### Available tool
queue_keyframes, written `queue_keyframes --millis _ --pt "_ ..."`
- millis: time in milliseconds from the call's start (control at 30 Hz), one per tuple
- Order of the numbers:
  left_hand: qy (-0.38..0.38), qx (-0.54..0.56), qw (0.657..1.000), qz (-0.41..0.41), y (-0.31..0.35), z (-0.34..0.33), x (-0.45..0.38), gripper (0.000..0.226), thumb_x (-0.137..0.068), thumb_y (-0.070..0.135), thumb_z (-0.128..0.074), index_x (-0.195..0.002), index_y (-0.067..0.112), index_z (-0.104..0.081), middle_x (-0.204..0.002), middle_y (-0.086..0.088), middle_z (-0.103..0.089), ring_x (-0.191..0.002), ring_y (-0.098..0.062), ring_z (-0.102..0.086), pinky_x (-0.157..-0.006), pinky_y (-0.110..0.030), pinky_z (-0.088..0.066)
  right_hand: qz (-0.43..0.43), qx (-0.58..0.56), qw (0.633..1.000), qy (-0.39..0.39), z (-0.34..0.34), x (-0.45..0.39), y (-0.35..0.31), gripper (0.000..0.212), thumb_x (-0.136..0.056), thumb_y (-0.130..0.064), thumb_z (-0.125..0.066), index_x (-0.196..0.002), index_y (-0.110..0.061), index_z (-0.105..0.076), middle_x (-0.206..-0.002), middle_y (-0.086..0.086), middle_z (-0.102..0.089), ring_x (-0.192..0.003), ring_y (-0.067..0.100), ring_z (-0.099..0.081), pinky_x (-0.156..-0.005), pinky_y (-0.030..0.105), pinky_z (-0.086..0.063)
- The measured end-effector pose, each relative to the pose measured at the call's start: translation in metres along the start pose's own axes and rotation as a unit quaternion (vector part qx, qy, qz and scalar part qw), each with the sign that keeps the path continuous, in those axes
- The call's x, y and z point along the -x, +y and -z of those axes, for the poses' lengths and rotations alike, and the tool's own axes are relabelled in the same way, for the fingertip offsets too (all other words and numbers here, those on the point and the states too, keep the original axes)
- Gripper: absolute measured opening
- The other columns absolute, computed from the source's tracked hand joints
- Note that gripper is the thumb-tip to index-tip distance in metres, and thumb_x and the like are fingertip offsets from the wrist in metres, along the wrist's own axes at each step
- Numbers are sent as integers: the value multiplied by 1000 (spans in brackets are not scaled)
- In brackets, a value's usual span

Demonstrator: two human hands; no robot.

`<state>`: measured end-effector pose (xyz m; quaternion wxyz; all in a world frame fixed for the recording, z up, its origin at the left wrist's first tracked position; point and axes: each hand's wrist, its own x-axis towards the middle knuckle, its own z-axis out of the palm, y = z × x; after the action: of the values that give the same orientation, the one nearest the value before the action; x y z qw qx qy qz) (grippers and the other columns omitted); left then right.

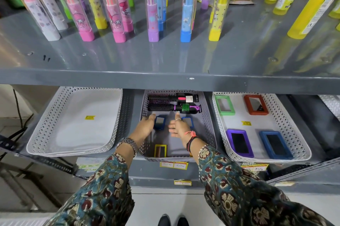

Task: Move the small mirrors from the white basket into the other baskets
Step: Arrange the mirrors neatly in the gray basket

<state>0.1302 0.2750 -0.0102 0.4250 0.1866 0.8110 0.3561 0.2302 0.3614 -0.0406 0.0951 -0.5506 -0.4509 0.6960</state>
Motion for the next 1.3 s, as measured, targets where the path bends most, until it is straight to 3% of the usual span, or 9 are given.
queue_keyframes --millis 67,133,267,300,433,533,1033,1167,1300 --pt "6 38 999 -26 2 3 -4 62 -97 50 -28 -139 5 -37 -146 -16 -41 -133 -30 -40 -110 -37 -27 -16 -59 998 -21 1 6 -11 71 -99 -49 -15 -138 5 -39 -144 23 -42 -132 38 -44 -109 45 -36" --pt "-6 68 997 -25 5 4 -9 71 -92 60 -27 -139 9 -39 -144 -14 -44 -130 -29 -43 -112 -40 -29 -30 -105 993 -39 0 7 -17 71 -98 -51 -14 -140 2 -36 -147 20 -40 -134 34 -41 -108 42 -35" --pt "-28 115 993 -2 -4 -1 -30 115 -59 92 -29 -141 13 -38 -146 -13 -42 -132 -30 -42 -113 -47 -29 -52 -144 988 -38 -6 -1 -20 76 -95 -56 -15 -140 2 -36 -147 19 -39 -135 34 -40 -109 43 -35" --pt "-37 119 992 0 -1 -3 -27 115 -60 92 -26 -141 12 -37 -147 -14 -41 -133 -30 -40 -114 -46 -27 -55 -142 988 -34 -7 -2 -20 77 -95 -58 -15 -139 2 -37 -147 19 -40 -134 35 -40 -108 44 -35" --pt "-41 123 992 1 1 -6 -23 80 -89 66 -17 -139 7 -38 -142 -18 -45 -130 -31 -43 -108 -38 -30 -62 -139 988 -33 -11 -6 -17 80 -94 -60 -14 -140 2 -35 -146 19 -41 -134 36 -41 -108 45 -35" --pt "-37 122 992 10 -3 -7 -27 84 -86 70 -14 -140 9 -36 -143 -17 -45 -130 -30 -43 -103 -36 -33 -64 -144 987 -44 -12 -4 -17 81 -94 -59 -12 -142 3 -31 -148 20 -37 -136 35 -37 -111 45 -31" --pt "-49 147 988 17 -6 -9 -31 81 -90 64 -11 -144 7 -29 -148 -17 -38 -136 -31 -36 -109 -39 -29 -70 -117 990 -43 -13 -2 -20 81 -94 -59 -11 -143 2 -31 -149 19 -36 -138 34 -36 -111 47 -31" --pt "-47 102 994 7 -9 -8 -29 87 -86 70 -16 -142 4 -31 -142 -16 -43 -127 -32 -44 -101 -37 -34 -45 -18 999 -21 -13 -7 -16 75 -95 -57 -17 -138 0 -38 -143 17 -46 -128 33 -47 -100 42 -43" --pt "-46 -8 999 -16 -25 -10 -27 54 -94 51 -33 -116 4 -49 -87 -10 -56 -77 -24 -54 -82 -35 -42 31 226 974 8 -2 0 -3 63 -97 -50 -25 -120 0 -54 -121 21 -64 -109 35 -63 -91 42 -54"
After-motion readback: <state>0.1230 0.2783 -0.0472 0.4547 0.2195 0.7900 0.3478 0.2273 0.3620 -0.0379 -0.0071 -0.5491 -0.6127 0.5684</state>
